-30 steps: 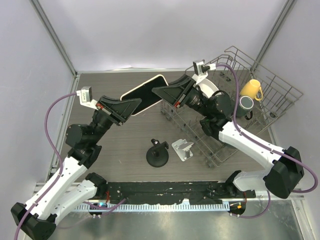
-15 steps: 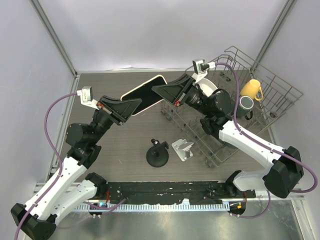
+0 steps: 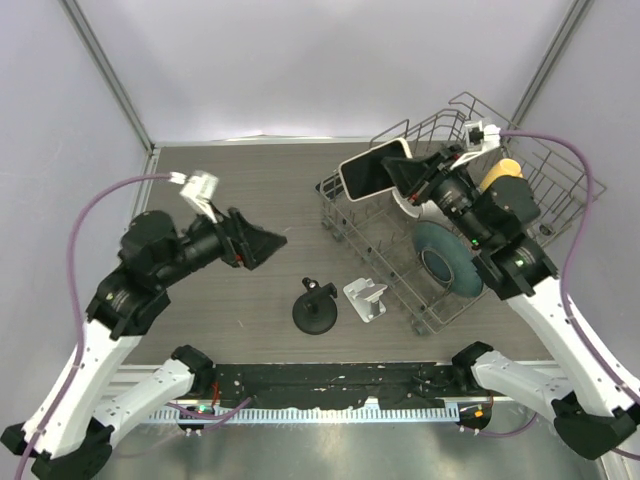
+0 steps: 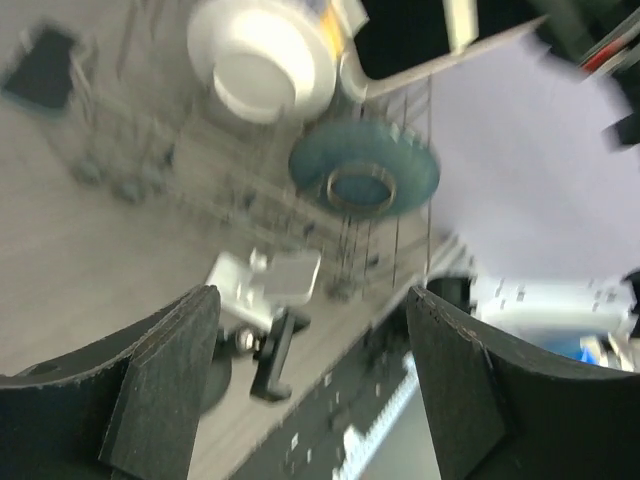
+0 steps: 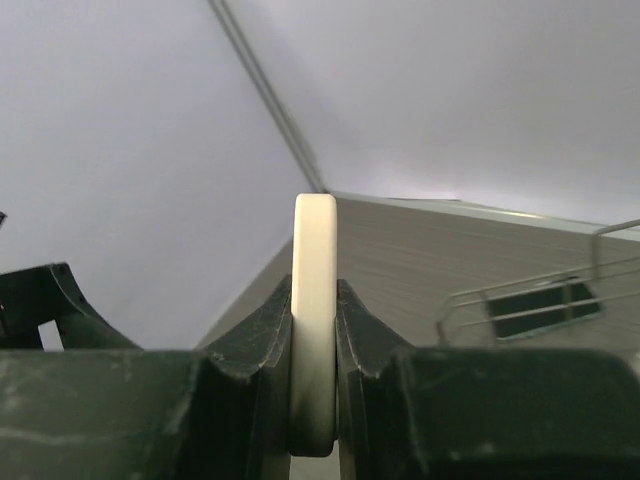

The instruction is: Place the phone on the phone stand

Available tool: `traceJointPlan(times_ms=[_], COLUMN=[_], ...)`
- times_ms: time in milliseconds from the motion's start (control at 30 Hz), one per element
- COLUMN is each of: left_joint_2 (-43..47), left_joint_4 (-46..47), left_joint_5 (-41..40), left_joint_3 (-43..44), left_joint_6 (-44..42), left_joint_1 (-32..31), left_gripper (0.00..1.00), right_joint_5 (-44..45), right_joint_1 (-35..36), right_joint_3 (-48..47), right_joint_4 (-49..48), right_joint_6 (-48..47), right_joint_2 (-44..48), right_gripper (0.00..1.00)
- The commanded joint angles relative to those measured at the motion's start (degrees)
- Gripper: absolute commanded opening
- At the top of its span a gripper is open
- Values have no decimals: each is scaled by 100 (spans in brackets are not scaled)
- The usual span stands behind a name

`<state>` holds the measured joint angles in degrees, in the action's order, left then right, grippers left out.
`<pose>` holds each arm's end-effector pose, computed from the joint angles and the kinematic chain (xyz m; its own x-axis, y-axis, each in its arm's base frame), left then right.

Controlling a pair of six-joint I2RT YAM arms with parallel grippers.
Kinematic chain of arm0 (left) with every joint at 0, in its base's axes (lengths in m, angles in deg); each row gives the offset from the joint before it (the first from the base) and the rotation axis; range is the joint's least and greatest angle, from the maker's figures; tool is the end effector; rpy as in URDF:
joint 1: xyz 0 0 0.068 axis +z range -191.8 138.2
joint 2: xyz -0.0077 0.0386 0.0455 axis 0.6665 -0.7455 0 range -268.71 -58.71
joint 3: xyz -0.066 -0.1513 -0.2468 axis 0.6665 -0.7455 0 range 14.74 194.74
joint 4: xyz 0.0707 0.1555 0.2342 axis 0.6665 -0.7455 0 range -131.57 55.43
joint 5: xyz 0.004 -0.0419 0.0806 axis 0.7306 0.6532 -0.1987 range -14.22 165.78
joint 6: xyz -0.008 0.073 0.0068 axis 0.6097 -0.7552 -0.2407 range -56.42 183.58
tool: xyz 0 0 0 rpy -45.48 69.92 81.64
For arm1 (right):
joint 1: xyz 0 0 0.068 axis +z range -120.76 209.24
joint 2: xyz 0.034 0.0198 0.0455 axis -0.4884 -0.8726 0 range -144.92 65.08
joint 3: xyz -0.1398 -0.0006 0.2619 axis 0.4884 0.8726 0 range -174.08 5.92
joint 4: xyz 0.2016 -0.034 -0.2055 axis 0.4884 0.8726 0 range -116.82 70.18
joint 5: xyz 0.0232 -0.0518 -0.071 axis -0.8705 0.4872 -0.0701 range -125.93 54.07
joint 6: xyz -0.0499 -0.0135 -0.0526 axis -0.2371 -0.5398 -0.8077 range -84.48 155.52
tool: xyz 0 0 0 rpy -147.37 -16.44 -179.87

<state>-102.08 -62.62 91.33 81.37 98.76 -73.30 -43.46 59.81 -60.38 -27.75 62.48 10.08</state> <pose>0.1381 -0.1040 0.4645 -0.4795 -0.3572 -0.8016 0.5566 0.5824 -0.5925 0.2064 0.1313 0.4913 -0.1161 0.4535 -0.8836 -0.6304 0.6538 0.4184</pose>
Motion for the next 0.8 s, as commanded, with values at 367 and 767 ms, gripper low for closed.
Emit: traceJointPlan(times_ms=[367, 767], left_joint_2=[-1146, -1419], left_joint_4=[-1474, -825], left_joint_5=[-3829, -5080], left_joint_3=[-704, -1126], left_joint_6=[261, 1132], left_joint_1=[-3791, -4408], left_gripper=[74, 45], right_joint_5=[5, 15], right_joint_1=[46, 46], right_joint_3=[-1666, -1745], right_joint_4=[3072, 3168], right_joint_6=[-3258, -3223], right_joint_2=[359, 218], right_gripper=[0, 0])
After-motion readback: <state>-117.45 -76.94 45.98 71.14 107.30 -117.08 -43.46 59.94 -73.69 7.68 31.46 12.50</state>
